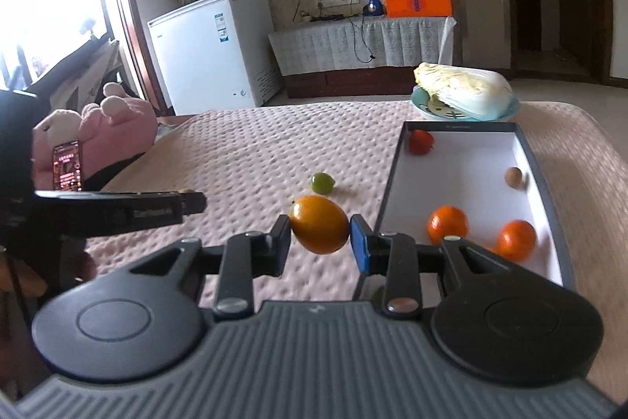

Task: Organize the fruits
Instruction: 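Carry the brown fruit and orange over the white box with both grippers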

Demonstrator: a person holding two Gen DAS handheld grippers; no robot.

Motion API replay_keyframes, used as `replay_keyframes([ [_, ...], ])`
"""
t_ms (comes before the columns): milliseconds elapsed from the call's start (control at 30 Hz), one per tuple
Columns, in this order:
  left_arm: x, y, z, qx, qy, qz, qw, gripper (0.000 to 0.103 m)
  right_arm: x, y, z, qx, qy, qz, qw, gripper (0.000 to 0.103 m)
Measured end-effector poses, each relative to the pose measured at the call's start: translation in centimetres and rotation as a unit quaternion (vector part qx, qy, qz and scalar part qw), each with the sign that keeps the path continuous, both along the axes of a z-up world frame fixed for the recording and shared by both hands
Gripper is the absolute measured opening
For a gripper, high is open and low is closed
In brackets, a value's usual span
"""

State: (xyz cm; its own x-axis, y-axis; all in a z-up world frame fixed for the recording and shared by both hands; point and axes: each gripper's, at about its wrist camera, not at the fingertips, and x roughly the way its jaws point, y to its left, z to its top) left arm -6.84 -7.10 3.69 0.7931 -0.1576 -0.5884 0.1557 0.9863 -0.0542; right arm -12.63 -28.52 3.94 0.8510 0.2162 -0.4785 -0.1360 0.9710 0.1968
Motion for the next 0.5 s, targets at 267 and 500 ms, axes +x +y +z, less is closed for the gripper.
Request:
replay_keyframes([
  [267,-0.6,-2.7,-0.4,0.008,-0.001,-0.025,0.9997,0.027,0.0,-1.4,-0.2,0.002,-0.005,-0.022,1.000,0.036],
  [500,-0.5,-4.4,-0.7,0.008,-0.001,-0.039,0.9992,0.027,0.6,-4.2,-0.6,0.017,-0.005,-0.055,0.998,0.036],
])
